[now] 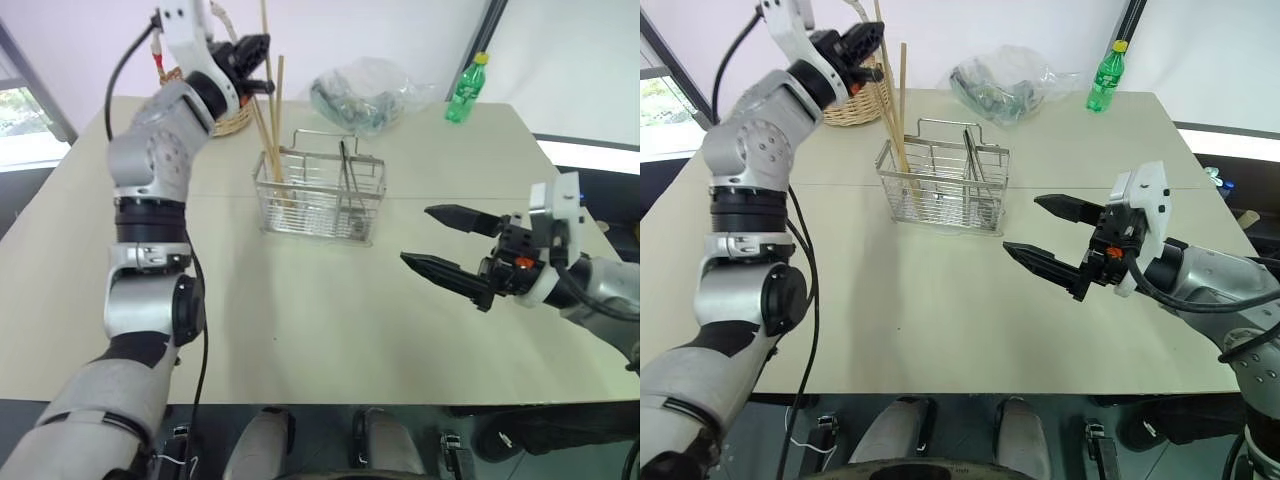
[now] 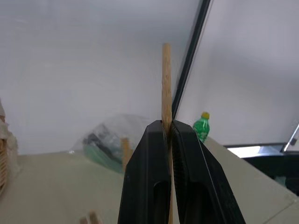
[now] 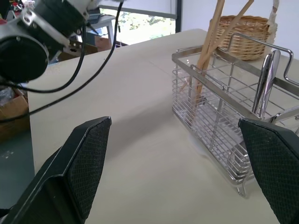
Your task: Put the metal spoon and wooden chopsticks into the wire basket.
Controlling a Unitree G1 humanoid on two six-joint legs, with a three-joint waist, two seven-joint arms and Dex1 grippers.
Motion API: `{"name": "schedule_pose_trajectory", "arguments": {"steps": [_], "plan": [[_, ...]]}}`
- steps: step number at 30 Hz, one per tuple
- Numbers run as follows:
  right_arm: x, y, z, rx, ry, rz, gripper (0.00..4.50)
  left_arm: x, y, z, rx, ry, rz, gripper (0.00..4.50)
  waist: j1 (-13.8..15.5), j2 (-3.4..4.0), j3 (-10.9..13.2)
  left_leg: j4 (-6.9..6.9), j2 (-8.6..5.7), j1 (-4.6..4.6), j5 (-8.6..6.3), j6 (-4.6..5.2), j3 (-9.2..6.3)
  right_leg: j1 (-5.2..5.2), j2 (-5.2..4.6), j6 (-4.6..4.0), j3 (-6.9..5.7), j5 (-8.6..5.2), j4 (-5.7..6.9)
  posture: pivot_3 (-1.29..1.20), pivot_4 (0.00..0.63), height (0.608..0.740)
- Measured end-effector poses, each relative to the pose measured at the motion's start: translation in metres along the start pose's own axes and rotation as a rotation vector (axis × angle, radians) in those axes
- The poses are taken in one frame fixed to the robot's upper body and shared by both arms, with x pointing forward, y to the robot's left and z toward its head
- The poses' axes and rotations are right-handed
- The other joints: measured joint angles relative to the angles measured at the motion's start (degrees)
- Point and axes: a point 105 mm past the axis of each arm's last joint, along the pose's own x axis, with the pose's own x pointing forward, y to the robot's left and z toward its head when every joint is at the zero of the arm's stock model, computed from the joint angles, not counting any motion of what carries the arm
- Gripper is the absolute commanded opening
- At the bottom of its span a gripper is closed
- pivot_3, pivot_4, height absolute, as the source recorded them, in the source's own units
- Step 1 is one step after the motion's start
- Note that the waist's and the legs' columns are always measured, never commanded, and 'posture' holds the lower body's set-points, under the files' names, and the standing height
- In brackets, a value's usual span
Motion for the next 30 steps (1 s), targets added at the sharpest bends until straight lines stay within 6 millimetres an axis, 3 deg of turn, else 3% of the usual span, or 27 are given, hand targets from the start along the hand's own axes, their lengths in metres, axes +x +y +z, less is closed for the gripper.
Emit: {"name": "schedule_pose_trajectory", "arguments": {"steps": [4, 10, 15, 21, 24, 30], "plan": [[0.000, -0.001, 0.000, 0.001, -0.001, -0.009, 4.50, -0.002, -0.005, -0.006, 0.006, 0.004, -0.013, 1.40, 0.04, 0.00, 0.00, 0.00, -0.01, 0.00, 0.00, 0.01, 0.00, 0.00, 0.01, 0.00, -0.01, 0.00, 0.00, 0.00, 0.150, 0.674], [-0.001, -0.001, -0.001, 0.006, 0.001, -0.013, 4.50, -0.009, -0.007, -0.014, -0.021, 0.007, -0.007, 4.47, 0.04, 0.01, 0.00, 0.02, -0.01, 0.02, 0.00, 0.01, -0.01, 0.05, 0.01, 0.00, -0.01, 0.00, 0.01, 0.00, 0.150, 0.674], [-0.001, -0.001, -0.001, 0.004, 0.002, -0.010, 4.50, -0.015, -0.004, -0.013, -0.031, 0.021, -0.011, 4.47, -0.02, 0.01, 0.00, 0.03, -0.02, 0.02, 0.00, 0.01, 0.00, 0.05, 0.03, 0.00, -0.01, 0.00, 0.01, 0.00, 0.150, 0.674], [-0.009, -0.011, -0.011, -0.019, 0.052, -0.036, 4.50, -0.049, 0.028, 0.018, 0.154, 0.110, -0.045, 4.47, -0.65, 0.05, 0.00, -0.03, -0.02, 0.07, 0.00, 0.02, 0.08, 0.04, 0.10, -0.02, -0.02, -0.01, 0.03, 0.00, 0.150, 0.674], [-0.019, -0.025, -0.016, -0.052, 0.094, -0.074, 4.50, -0.089, 0.046, 0.026, 0.359, 0.256, -0.134, 4.47, -1.49, 0.15, -0.02, -0.13, -0.02, 0.15, 0.00, 0.02, 0.11, 0.08, 0.06, -0.04, 0.00, -0.03, 0.00, 0.00, 0.150, 0.674], [-0.029, -0.056, -0.021, -0.114, 0.128, -0.153, 4.50, -0.155, 0.064, 0.003, 0.511, 0.543, -0.307, 4.47, -1.39, 0.24, 0.02, -0.16, 0.21, 0.22, -0.02, 0.04, 0.03, 0.12, -0.01, -0.26, 0.05, -0.14, -0.04, 0.00, 0.150, 0.674]]}}
